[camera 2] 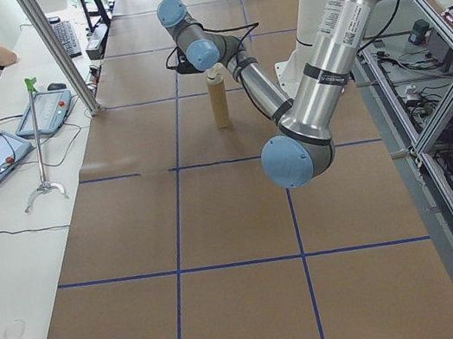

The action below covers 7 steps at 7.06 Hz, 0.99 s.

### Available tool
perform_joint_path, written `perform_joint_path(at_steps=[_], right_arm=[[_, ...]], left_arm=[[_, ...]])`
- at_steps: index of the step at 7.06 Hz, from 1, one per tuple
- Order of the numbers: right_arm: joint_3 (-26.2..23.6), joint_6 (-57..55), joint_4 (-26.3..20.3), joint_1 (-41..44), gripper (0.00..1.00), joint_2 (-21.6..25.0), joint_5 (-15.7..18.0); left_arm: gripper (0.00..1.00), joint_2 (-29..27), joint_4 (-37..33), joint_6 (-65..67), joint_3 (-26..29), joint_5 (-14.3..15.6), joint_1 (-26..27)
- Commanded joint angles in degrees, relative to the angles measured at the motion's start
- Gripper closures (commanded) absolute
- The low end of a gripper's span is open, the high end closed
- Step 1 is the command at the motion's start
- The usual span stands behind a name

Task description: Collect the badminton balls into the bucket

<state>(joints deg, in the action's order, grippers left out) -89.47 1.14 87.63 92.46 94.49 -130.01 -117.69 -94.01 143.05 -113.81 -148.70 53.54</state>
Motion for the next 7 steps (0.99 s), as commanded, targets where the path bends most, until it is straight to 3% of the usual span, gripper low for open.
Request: perform_joint_path(at_steps=[1, 3, 5, 6, 7], right_arm=[[0.00, 0.00, 0.00, 0.00, 0.00, 0.00, 0.02], [0.00, 0.00, 0.00, 0.00, 0.00, 0.00, 0.02], [0.00, 0.00, 0.00, 0.00, 0.00, 0.08, -0.06], [0.00, 0.00, 0.00, 0.00, 0.00, 0.00, 0.02], [0.00, 0.00, 0.00, 0.00, 0.00, 0.00, 0.02]], left_arm=[[1.00, 0.00, -1.08, -0.05, 0.77, -1.16, -0.02], [1.00, 0.00, -2.57, -0.22, 2.35, -1.16, -0.28], [0.91, 0.09, -5.90, -0.14, 3.76, -1.16, -0.37], [0.66, 0.09, -7.05, -0.49, 3.77, -1.25, -0.37], [0.01, 0.09, -8.19, -1.36, 3.59, -1.16, -0.37]])
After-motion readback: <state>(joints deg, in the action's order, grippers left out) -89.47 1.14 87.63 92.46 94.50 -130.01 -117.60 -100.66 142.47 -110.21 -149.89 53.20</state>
